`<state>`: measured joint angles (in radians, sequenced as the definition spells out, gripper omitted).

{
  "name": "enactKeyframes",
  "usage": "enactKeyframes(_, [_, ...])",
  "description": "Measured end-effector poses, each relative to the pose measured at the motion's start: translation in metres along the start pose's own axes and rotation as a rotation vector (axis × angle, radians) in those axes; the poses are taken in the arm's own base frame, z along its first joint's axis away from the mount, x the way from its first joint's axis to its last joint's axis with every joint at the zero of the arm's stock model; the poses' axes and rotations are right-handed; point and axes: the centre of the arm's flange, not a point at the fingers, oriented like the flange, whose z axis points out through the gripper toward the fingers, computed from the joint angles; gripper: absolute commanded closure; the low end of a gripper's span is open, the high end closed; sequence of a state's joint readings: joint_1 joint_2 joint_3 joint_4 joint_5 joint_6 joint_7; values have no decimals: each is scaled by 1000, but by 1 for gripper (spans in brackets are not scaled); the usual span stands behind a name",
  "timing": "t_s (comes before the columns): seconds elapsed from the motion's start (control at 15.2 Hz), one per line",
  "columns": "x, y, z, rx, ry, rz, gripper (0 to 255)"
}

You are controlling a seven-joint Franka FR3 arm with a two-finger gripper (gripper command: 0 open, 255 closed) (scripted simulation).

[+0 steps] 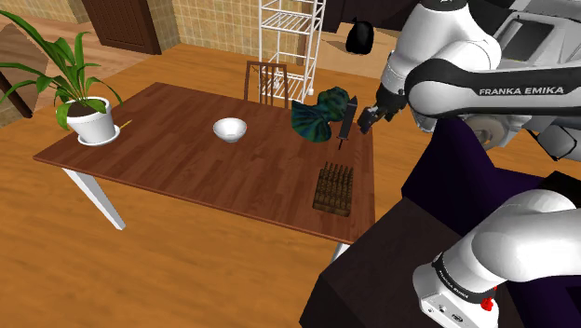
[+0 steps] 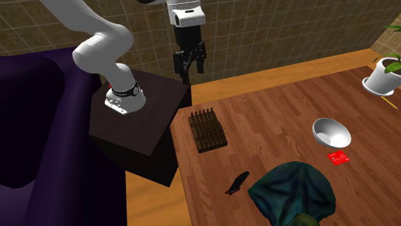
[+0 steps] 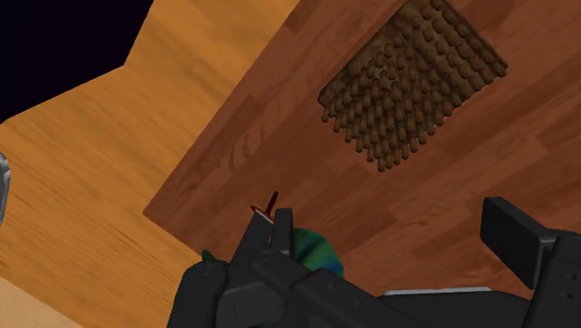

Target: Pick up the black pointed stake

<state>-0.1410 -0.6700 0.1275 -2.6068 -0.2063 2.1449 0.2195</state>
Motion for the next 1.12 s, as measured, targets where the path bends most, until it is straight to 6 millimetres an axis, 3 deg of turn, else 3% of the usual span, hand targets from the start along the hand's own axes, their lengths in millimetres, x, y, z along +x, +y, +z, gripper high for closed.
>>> enactKeyframes(0.59, [51,-5,90,-198,177,173,0])
enactKeyframes(1.12, [112,15,160,-371,328,327,0])
